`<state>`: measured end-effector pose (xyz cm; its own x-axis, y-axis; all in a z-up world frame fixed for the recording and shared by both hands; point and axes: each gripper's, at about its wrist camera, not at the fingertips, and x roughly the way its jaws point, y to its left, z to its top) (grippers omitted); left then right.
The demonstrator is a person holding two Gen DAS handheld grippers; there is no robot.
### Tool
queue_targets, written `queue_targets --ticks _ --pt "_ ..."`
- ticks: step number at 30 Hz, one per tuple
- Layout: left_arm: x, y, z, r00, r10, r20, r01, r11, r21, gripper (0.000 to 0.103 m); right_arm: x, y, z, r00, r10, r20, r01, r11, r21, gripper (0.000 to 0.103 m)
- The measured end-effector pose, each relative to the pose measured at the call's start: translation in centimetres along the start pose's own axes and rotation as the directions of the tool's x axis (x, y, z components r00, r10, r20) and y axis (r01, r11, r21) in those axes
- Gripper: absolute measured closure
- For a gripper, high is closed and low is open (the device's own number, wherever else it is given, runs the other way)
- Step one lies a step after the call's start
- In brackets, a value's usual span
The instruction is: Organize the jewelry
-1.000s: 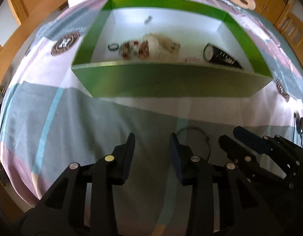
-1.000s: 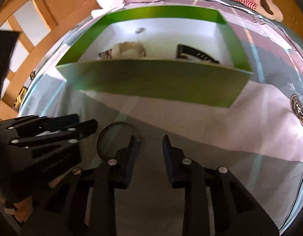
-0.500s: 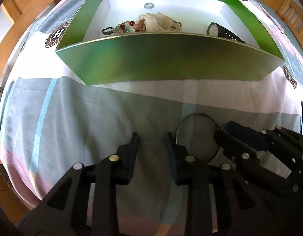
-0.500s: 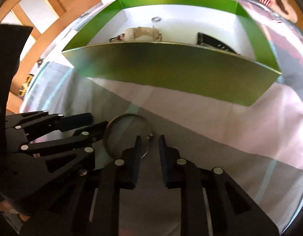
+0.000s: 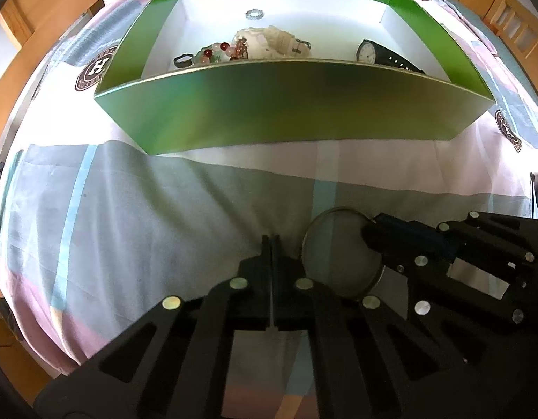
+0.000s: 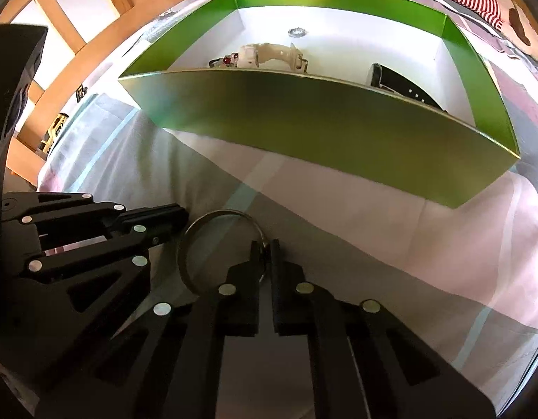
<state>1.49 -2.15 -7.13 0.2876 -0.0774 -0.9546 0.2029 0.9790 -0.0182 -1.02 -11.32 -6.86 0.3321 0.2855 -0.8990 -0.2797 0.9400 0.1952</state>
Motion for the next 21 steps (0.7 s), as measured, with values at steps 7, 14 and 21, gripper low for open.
queue_targets --ticks 7,14,21 --pt "-1.7 0.3 0.1 0.999 -0.018 0.044 0.018 1.000 -0.001 0.102 -1.0 -0.5 -0.3 1.000 -0.002 0.024 0.002 1.000 0.019 0.097" --pt "-2.8 -0.1 -0.3 0.997 -0.031 0.072 0.030 1.000 0.007 0.102 -2.1 -1.1 -0.3 0.998 0.013 0.055 -0.016 0.999 0.048 0.097" --pt "-4.0 -0.1 -1.0 0.991 -0.100 0.093 0.099 0.995 0.018 0.101 -2.1 -1.3 -0.5 0.998 0.038 0.060 -0.043 0.996 0.079 0.097"
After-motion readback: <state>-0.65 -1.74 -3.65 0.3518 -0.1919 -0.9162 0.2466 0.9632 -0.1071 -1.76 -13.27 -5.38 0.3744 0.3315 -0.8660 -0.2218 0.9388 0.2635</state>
